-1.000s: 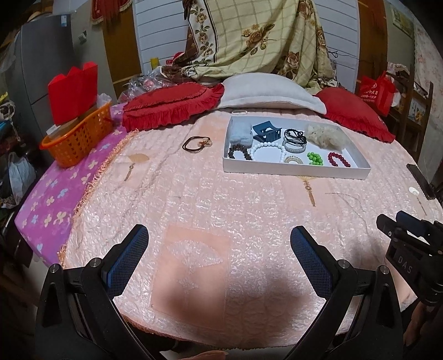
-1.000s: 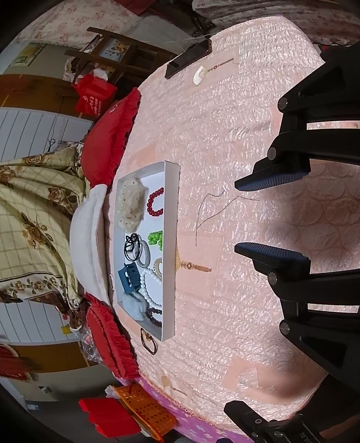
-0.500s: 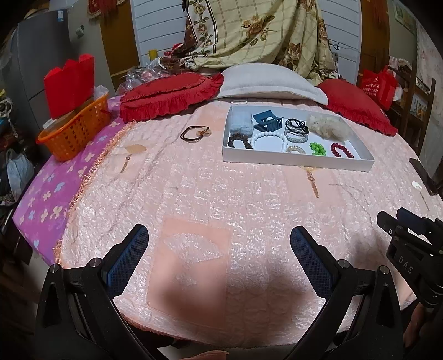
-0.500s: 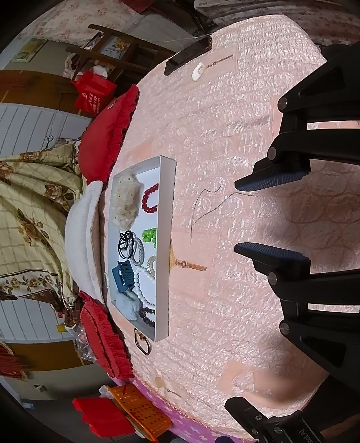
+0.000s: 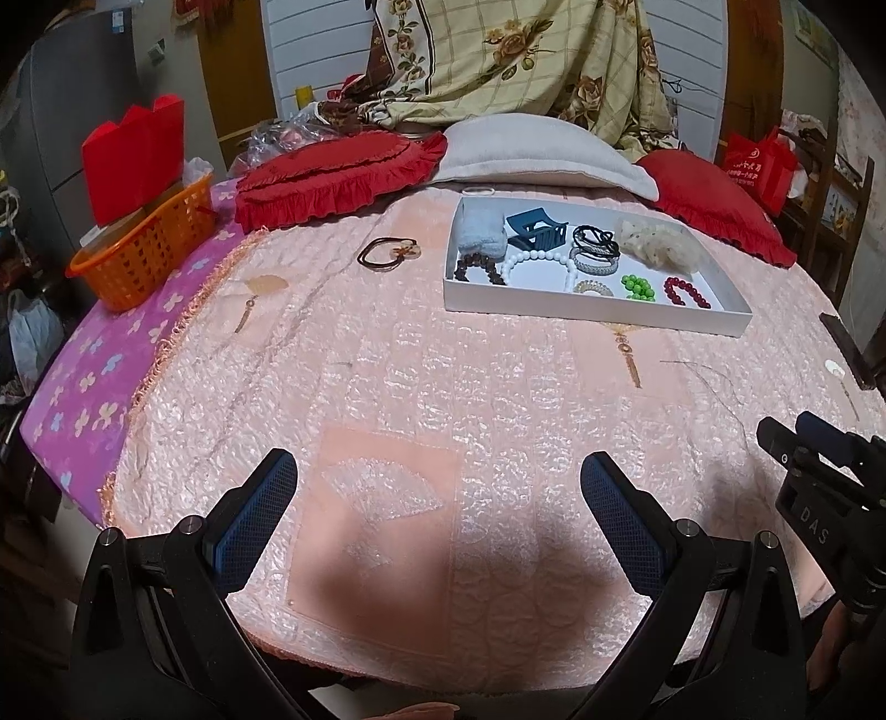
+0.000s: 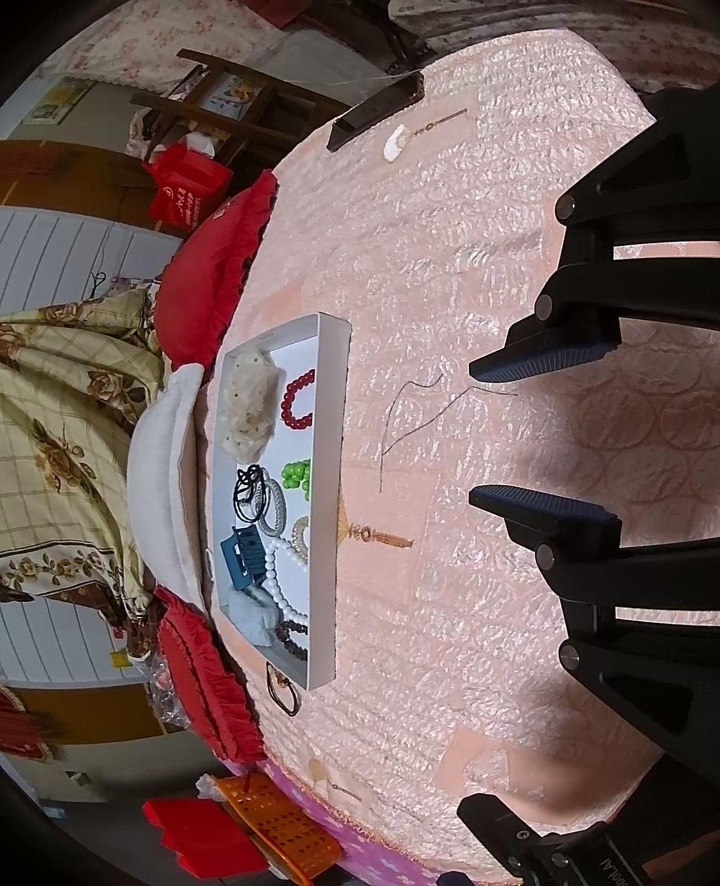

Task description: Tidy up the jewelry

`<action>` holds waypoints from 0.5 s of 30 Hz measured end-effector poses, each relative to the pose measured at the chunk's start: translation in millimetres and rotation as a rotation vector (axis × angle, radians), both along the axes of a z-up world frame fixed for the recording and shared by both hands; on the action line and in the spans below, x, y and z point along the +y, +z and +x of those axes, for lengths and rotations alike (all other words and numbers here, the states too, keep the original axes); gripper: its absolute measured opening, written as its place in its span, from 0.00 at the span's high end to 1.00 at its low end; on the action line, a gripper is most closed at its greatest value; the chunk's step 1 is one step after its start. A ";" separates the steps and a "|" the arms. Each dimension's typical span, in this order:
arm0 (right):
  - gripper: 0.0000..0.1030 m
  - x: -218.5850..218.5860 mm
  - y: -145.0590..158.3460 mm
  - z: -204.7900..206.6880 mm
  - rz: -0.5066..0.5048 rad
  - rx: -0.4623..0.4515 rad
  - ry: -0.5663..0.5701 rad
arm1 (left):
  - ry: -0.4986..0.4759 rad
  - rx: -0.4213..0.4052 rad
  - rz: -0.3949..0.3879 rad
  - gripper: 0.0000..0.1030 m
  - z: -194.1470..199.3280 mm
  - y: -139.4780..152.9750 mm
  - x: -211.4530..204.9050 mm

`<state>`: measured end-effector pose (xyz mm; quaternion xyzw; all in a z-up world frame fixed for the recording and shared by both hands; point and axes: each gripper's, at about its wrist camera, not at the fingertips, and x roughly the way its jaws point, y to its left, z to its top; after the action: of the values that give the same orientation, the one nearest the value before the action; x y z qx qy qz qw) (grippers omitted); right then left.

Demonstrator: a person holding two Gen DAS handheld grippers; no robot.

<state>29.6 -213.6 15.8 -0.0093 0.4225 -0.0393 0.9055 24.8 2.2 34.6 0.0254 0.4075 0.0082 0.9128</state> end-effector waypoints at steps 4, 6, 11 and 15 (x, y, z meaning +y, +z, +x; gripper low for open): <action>0.64 0.6 -0.6 0.5 -0.004 -0.003 0.003 | -0.001 0.007 0.000 0.00 0.7 -1.3 -0.5; 0.64 0.4 -1.4 0.3 -0.003 -0.002 0.003 | -0.003 0.007 0.000 0.01 0.8 -1.4 -0.6; 0.64 -0.4 -2.4 0.3 0.001 0.000 0.002 | -0.008 0.015 -0.003 0.00 0.8 -3.4 -1.0; 0.64 -0.6 -3.4 0.2 0.001 0.001 0.003 | -0.009 0.022 -0.006 0.01 2.4 -5.1 -0.9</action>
<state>29.8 -214.2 12.4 -0.0095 0.4228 -0.0379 0.9054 27.3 1.4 29.5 0.0247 0.4176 0.0028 0.9083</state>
